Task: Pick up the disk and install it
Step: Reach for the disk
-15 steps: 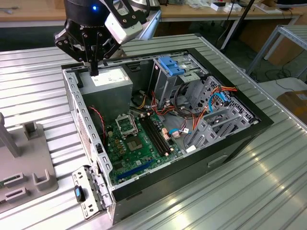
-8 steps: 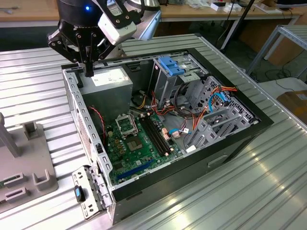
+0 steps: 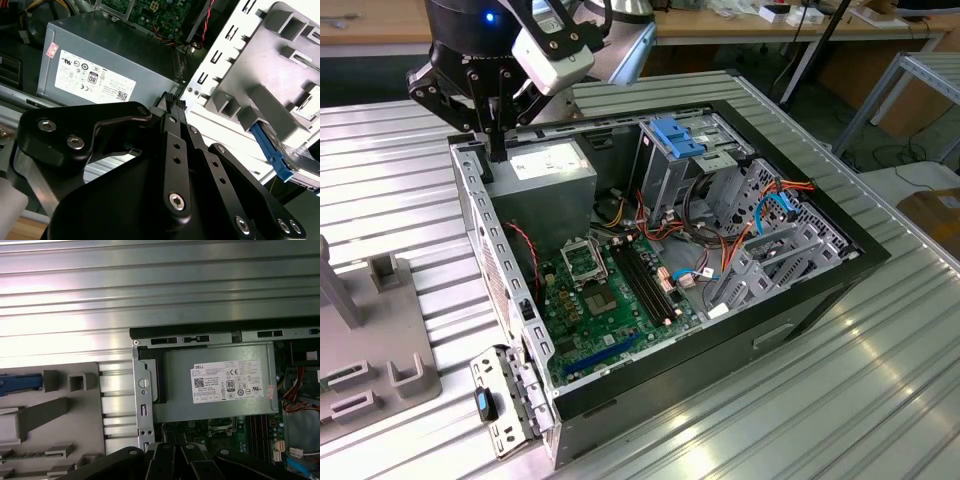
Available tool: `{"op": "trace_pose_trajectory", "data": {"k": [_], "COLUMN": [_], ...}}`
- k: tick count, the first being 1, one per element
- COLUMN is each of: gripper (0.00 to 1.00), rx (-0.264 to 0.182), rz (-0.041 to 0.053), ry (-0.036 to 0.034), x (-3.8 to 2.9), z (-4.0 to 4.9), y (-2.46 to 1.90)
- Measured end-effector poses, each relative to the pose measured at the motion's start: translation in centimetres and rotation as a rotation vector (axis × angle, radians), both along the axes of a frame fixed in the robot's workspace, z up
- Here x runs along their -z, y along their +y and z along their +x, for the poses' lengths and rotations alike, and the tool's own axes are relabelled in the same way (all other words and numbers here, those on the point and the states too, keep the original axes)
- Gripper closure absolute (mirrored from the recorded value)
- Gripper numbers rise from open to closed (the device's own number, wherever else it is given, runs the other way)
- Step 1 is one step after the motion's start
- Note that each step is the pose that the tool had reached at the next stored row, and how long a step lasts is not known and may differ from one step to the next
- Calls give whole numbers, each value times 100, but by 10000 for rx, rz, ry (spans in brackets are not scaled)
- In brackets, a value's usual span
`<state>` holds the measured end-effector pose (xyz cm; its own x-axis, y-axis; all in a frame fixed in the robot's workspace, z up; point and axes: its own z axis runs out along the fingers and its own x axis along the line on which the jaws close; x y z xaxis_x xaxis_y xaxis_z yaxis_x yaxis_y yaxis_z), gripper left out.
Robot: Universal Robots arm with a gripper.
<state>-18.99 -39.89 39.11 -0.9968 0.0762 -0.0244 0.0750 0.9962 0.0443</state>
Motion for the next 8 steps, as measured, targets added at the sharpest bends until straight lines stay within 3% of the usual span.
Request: {"op": "trace_pose_trajectory", "data": {"k": [8], "gripper": [89], "rx": [2], "rz": [1], "ry": [0], "x": [0], "z": [-8], "y": [0]}}
